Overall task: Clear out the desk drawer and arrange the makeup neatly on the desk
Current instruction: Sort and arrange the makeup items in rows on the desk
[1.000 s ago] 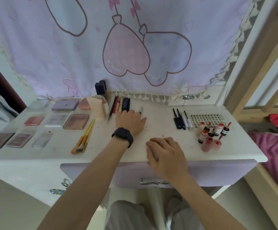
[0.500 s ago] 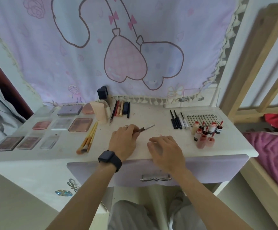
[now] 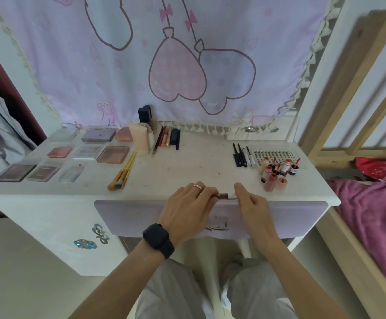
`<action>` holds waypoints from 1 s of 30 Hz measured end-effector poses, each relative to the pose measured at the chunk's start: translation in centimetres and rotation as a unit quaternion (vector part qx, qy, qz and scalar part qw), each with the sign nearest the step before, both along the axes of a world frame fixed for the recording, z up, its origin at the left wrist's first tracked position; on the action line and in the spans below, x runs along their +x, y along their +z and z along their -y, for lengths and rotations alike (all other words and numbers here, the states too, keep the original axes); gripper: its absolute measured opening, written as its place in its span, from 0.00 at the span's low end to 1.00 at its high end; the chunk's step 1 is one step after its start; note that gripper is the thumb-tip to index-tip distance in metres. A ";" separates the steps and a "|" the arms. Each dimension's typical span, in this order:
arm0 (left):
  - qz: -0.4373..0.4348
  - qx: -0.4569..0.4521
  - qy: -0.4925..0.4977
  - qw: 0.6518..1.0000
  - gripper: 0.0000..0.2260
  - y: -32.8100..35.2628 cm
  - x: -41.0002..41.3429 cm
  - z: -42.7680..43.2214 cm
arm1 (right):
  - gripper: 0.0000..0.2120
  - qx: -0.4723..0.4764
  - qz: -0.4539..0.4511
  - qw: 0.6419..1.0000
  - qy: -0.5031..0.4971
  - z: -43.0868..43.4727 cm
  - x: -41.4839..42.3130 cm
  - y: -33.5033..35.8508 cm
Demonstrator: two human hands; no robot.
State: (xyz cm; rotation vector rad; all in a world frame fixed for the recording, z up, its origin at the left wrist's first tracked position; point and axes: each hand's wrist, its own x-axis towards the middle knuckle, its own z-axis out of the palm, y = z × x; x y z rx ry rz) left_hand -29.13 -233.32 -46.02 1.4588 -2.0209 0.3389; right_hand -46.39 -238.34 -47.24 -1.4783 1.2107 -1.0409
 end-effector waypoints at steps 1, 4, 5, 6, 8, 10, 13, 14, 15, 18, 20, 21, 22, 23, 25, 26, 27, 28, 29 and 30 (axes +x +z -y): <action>0.007 -0.002 -0.002 1.000 0.14 -0.1 -0.2 -0.1 | 0.26 0.015 0.002 1.000 -0.002 -0.1 -0.1 -0.2; 0.003 0.011 0.004 1.000 0.16 -0.3 -1.0 -0.7 | 0.25 0.043 0.001 0.999 -0.023 -0.6 -0.4 -0.1; -0.004 0.018 0.004 1.000 0.16 -0.3 -1.2 -0.8 | 0.25 0.042 0.004 0.999 -0.025 -0.6 -0.4 -0.2; -0.012 0.024 0.003 1.000 0.17 -0.4 -1.3 -0.9 | 0.25 0.040 0.004 0.999 -0.030 -0.8 -0.5 -0.1; -0.047 0.056 -0.004 0.997 0.18 -0.3 -1.6 -1.0 | 0.24 0.022 0.012 0.999 -0.028 -1.1 -0.6 -0.2; -0.121 0.146 -0.021 0.982 0.19 -0.3 -1.8 -1.0 | 0.22 -0.014 0.003 1.000 -0.020 -1.4 -0.7 -0.1; -0.230 0.244 -0.039 0.941 0.17 -0.3 -1.5 -1.1 | 0.26 -0.078 -0.024 0.997 0.014 -1.5 -1.4 -0.6; -0.236 0.253 -0.035 0.937 0.16 -0.2 -1.3 -1.1 | 0.26 -0.088 -0.035 0.995 0.034 -1.6 -1.7 -0.4; -0.228 0.257 -0.027 0.939 0.16 -0.1 -1.0 -1.0 | 0.24 -0.096 -0.045 0.993 0.060 -1.5 -2.1 -0.6; -0.166 0.260 0.001 0.951 0.14 0.1 -0.3 -0.8 | 0.13 -0.056 -0.062 0.987 0.139 -1.2 -3.4 -0.4; -0.142 0.263 0.009 0.954 0.13 0.0 -0.1 -0.7 | 0.03 -0.017 -0.042 0.986 0.160 -1.0 -4.1 -0.3; -0.134 0.260 0.011 0.956 0.13 0.0 -0.1 -0.6 | 0.09 -0.012 -0.036 0.987 0.154 -0.7 -4.3 -0.4; -0.127 0.256 0.011 0.958 0.13 -0.1 -0.2 -0.6 | 0.17 -0.002 -0.048 0.989 0.136 -0.8 -4.4 0.0; -0.119 0.251 0.011 0.961 0.13 -0.2 -0.3 -0.6 | 0.21 -0.008 -0.072 0.989 0.126 -0.6 -4.5 0.1; -0.111 0.245 0.009 0.963 0.13 -0.3 -0.5 -0.5 | 0.26 -0.024 -0.128 0.984 0.121 -0.5 -4.5 0.3; -0.110 0.242 0.007 0.964 0.13 -0.3 -0.6 -0.5 | 0.26 -0.028 -0.143 0.983 0.115 -0.6 -4.5 0.4; -0.109 0.239 0.005 0.965 0.13 -0.3 -0.7 -0.4 | 0.25 -0.034 -0.144 0.983 0.113 -0.6 -4.6 0.3; -0.111 0.236 0.003 0.965 0.13 -0.2 -0.7 -0.4 | 0.23 -0.035 -0.137 0.984 0.113 -0.6 -4.7 0.4; -0.115 0.234 0.001 0.965 0.13 -0.2 -0.8 -0.4 | 0.20 -0.035 -0.122 0.985 0.119 -0.5 -4.8 0.2; -0.117 0.233 0.001 0.965 0.13 -0.3 -0.7 -0.4 | 0.16 -0.032 -0.106 0.986 0.127 -0.6 -4.8 0.2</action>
